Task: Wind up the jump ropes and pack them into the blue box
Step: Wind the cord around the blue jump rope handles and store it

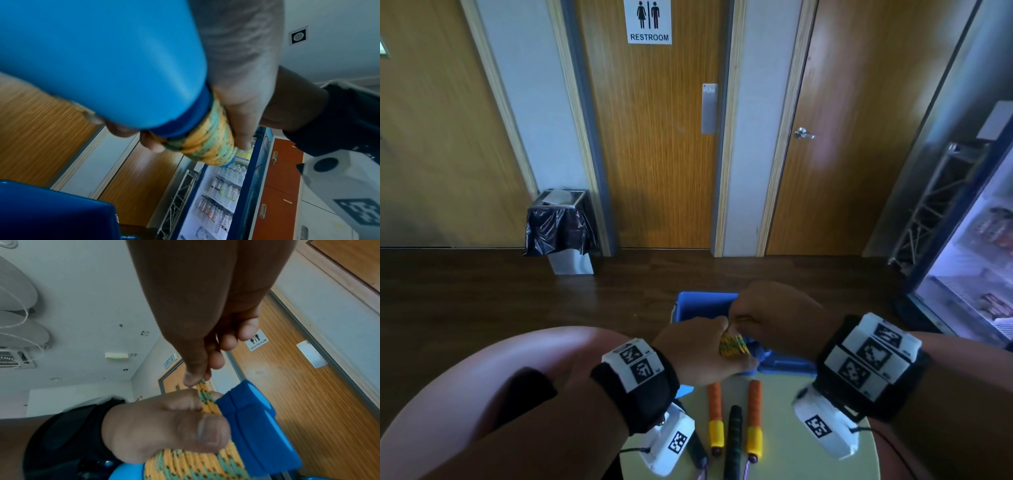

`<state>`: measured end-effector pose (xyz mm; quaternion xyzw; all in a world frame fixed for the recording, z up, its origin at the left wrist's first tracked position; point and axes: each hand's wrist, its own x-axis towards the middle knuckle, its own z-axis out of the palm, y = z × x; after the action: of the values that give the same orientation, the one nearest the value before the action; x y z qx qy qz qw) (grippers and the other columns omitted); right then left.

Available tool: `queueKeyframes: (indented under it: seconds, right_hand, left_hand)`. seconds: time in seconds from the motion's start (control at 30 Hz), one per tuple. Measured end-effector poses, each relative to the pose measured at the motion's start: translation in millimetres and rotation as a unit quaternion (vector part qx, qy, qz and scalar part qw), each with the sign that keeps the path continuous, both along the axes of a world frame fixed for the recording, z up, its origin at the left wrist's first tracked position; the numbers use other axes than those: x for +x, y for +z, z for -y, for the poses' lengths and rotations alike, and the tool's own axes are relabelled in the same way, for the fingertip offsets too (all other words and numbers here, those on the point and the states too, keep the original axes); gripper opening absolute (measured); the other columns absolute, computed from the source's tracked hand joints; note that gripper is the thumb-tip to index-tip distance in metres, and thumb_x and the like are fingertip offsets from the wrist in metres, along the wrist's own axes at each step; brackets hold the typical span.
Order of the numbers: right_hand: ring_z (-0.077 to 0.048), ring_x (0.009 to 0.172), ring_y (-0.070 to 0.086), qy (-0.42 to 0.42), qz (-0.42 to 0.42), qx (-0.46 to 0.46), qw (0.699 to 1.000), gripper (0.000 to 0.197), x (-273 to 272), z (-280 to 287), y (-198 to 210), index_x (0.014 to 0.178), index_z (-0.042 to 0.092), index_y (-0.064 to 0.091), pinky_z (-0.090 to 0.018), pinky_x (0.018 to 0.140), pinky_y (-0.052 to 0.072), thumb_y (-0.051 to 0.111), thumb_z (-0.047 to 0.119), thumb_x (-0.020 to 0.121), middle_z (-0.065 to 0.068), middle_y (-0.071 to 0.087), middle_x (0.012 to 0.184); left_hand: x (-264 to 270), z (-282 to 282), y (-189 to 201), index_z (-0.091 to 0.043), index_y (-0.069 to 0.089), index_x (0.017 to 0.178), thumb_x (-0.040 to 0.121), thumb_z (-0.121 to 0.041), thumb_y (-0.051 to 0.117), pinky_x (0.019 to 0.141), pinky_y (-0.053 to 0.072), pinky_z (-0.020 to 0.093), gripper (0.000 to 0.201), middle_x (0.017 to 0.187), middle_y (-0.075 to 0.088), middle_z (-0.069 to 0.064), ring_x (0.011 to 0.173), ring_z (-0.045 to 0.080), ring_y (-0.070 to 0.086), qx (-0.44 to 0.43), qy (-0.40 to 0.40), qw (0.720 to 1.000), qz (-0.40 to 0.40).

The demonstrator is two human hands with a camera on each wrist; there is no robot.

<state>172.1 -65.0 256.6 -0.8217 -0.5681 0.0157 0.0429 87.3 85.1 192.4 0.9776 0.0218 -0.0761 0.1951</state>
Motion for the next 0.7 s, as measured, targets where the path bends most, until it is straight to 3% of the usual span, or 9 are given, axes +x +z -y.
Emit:
queueKeyframes:
  seconds: [0.13, 0.27, 0.4, 0.57, 0.7]
  right_hand:
    - [-0.006, 0.069, 0.050, 0.027, -0.009, 0.032, 0.999, 0.025, -3, -7, -1, 0.076, 0.025, 0.066, -0.034, 0.069, 0.045, 0.048, 0.035, 0.090, 0.010, 0.056, 0.069]
    - [-0.006, 0.069, 0.051, 0.020, -0.038, 0.049, 0.998, 0.020, -3, -9, -5, 0.077, 0.024, 0.069, -0.031, 0.069, 0.045, 0.057, 0.031, 0.092, 0.009, 0.058, 0.070]
    - [-0.005, 0.070, 0.058, -0.037, -0.114, 0.071, 0.990, 0.015, 0, -9, -6, 0.081, 0.024, 0.073, -0.017, 0.065, 0.042, 0.066, 0.034, 0.090, 0.012, 0.061, 0.069]
    - [0.001, 0.062, 0.060, -0.118, -0.221, 0.093, 0.964, 0.016, -1, -10, -8, 0.071, 0.029, 0.069, -0.014, 0.057, 0.046, 0.074, 0.036, 0.085, 0.012, 0.066, 0.068]
    - [-0.013, 0.060, 0.061, -0.184, -0.362, 0.127, 0.905, 0.019, 4, -5, -14, 0.084, 0.014, 0.072, -0.021, 0.057, 0.050, 0.073, 0.032, 0.088, -0.009, 0.069, 0.075]
  left_hand:
    - [-1, -7, -1, -0.036, 0.052, 0.120, 0.063, -0.093, 0.039, 0.083, 0.054, 0.042, 0.082, 0.103, 0.067, -0.011, 0.089, 0.011, 0.064, -0.014, 0.003, 1.000, -0.001]
    - [-9, -9, 1, -0.042, 0.051, 0.124, 0.061, -0.100, 0.021, 0.083, 0.054, 0.041, 0.091, 0.083, 0.059, -0.011, 0.084, 0.015, 0.064, -0.014, -0.019, 1.000, 0.008]
    - [-18, -14, 8, -0.041, 0.048, 0.125, 0.082, -0.082, 0.031, 0.080, 0.053, 0.037, 0.062, 0.081, 0.056, -0.014, 0.083, 0.012, 0.062, -0.004, -0.030, 0.999, 0.041]
    - [-29, -13, 14, -0.038, 0.050, 0.125, 0.091, -0.072, 0.034, 0.076, 0.052, 0.034, 0.050, 0.071, 0.053, -0.010, 0.073, 0.011, 0.059, -0.003, -0.050, 0.997, 0.061]
    - [-35, -10, 14, -0.038, 0.050, 0.129, 0.092, -0.070, 0.037, 0.076, 0.053, 0.034, 0.051, 0.076, 0.059, -0.009, 0.075, 0.009, 0.061, -0.035, -0.051, 0.994, 0.091]
